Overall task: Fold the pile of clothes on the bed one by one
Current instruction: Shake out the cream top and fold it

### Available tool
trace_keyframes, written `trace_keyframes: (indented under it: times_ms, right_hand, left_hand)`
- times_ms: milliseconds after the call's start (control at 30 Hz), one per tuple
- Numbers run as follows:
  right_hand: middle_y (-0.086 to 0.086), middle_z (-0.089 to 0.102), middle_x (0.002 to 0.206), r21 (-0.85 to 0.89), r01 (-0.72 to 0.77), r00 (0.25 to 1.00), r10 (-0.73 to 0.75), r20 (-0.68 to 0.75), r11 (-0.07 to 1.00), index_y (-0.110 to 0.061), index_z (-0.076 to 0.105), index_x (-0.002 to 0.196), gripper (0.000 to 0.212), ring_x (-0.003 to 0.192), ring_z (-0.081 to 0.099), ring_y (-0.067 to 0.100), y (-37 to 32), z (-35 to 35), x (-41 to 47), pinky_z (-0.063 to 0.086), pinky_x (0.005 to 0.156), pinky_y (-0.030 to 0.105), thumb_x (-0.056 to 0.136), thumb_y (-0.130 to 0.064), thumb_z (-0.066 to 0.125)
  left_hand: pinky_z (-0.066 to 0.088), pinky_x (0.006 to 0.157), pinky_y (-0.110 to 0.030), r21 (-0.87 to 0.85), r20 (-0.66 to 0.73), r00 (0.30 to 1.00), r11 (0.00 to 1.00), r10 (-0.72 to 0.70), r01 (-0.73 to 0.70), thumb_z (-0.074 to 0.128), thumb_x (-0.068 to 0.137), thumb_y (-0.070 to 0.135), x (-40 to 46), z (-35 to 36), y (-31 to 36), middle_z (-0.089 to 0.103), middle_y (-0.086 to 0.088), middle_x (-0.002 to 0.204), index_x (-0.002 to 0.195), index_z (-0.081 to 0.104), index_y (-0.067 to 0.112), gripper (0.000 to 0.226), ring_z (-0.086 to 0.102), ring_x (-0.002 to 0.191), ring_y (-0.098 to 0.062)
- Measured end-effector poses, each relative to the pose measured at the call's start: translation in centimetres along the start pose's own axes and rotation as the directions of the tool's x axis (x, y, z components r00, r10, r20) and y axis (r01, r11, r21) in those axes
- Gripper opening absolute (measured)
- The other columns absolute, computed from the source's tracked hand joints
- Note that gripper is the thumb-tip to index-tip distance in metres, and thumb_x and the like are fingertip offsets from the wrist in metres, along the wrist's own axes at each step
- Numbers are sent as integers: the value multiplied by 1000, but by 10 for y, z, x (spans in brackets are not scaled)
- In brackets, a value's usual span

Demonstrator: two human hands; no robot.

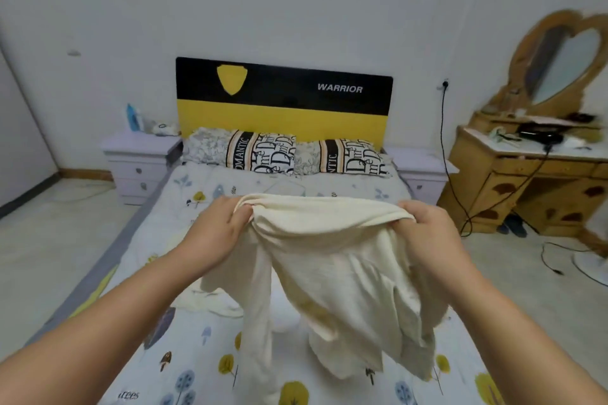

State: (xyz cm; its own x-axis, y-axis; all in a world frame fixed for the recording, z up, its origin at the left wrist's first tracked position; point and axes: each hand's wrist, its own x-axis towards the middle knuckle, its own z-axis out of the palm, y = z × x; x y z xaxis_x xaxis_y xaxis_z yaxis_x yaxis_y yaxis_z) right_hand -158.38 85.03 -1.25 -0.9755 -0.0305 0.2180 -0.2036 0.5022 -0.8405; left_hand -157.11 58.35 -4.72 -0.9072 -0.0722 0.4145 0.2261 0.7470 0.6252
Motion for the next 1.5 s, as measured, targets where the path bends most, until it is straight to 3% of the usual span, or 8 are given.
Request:
trace_keyframes:
  times_ms: [233,400,500,833,1033,1233,1400,1500]
  right_hand:
    - [10,59,62,-27,82,990,-84,-115,996,-5,63,68,22,61,47,17,-76,-41,-11,34,57,28,86,-4,49]
    - [18,67,81,-93,68,983,-82,-163,993,-3,66,79,21,75,59,29,-89,-72,-18,45,64,37,88,-7,46]
    - [15,63,74,-214,56,975,-99,-197,975,-3,62,74,21,71,55,28,-85,-80,-25,37,58,31,86,-1,45]
    - [6,64,89,-476,-66,997,78,5,877,-17,65,85,27,85,57,24,-74,-37,-66,42,67,32,88,-1,43]
    - [-24,50,111,246,19,965,-82,248,969,-53,28,125,73,97,56,-4,-136,13,-117,46,72,19,62,-73,60]
    - [7,66,87,145,152,988,-156,14,978,-13,60,97,24,79,61,19,-151,45,-100,48,63,26,78,-1,50]
    - [8,69,79,661,-84,995,23,101,746,-8,64,90,18,71,67,17,-164,21,-79,55,59,26,88,3,50]
    - [8,70,74,691,-163,983,55,176,704,-6,63,86,14,69,68,17,-171,19,-73,55,58,27,90,0,52]
  left_hand:
    - [43,61,-23,-263,-14,990,956,-140,131,59,90,22,0,-58,30,68,3,72,81,68,17,14,60,68,-9]
    - [39,49,-9,-32,293,955,998,-47,58,73,77,34,-7,-120,51,66,14,61,67,69,33,11,57,56,4]
    - [31,44,-20,160,159,986,987,-49,24,60,87,37,-6,-141,61,48,8,47,56,58,21,34,43,44,-6]
    - [51,48,-21,-727,243,943,601,-226,332,47,96,30,-22,-139,139,69,-4,64,79,62,10,30,66,55,-13]
    - [53,55,-17,-809,247,957,511,-154,291,42,99,19,-15,-130,165,65,-2,80,85,62,13,25,61,69,-10]
    - [54,69,-23,-812,286,958,538,32,225,38,100,17,-24,-137,155,66,-4,86,104,63,7,27,64,73,-11]
    - [45,67,-13,-530,-9,996,845,-89,71,50,92,29,-68,-124,111,63,4,88,93,60,22,12,57,82,-9]
    - [42,69,-9,-413,123,991,906,-51,97,70,77,36,-101,-96,95,59,8,92,96,54,26,26,55,86,-4]
